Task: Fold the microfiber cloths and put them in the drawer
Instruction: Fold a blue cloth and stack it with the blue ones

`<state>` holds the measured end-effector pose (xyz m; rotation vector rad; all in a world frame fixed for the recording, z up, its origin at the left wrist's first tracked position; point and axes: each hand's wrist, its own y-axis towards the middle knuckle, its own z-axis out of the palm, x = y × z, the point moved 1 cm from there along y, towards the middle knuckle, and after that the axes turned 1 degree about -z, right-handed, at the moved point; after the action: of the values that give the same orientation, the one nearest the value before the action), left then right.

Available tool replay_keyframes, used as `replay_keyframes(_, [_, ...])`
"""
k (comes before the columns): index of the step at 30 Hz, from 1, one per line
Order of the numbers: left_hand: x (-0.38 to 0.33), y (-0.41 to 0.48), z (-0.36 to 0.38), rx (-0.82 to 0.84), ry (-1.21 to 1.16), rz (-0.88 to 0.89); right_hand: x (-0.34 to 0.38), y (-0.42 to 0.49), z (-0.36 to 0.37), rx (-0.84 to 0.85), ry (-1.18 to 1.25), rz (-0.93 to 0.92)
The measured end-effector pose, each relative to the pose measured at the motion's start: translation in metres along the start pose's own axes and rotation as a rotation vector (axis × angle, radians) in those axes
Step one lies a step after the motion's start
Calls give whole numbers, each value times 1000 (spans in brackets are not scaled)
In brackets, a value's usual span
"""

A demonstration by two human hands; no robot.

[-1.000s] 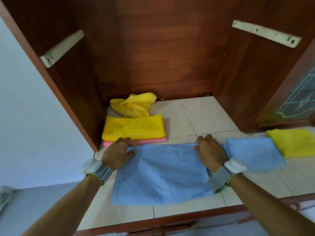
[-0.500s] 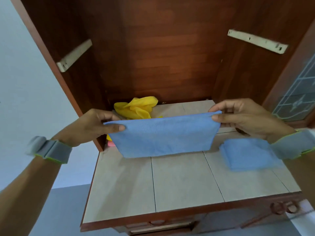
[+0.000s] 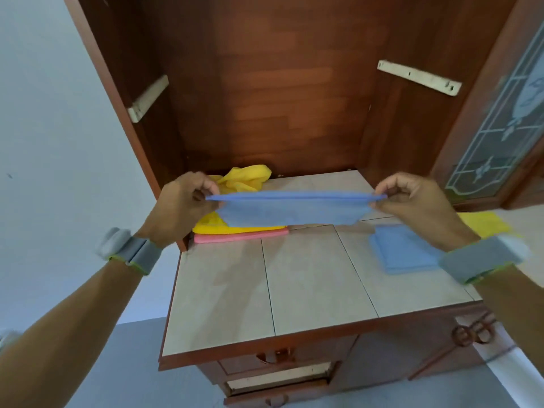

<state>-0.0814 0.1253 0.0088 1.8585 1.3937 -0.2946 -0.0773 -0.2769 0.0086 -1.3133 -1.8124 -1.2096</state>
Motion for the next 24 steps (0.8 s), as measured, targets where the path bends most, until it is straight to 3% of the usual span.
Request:
replay_keyframes(4, [26, -65, 35, 59, 40, 7, -50, -62, 24, 114, -258, 30])
replay_keyframes(11, [71, -132, 84, 434, 346, -32, -97, -120, 57, 251, -465, 92])
replay_keyframes(16, [35, -125, 88, 502, 572, 25, -86, -124, 64, 289, -601, 31])
replay_keyframes(20, [-28, -121, 134, 465, 456, 171, -60, -128, 83, 320, -594, -82])
replay_keyframes(24, [-62, -116, 186, 511, 368, 175, -37, -133, 100, 344, -500, -188])
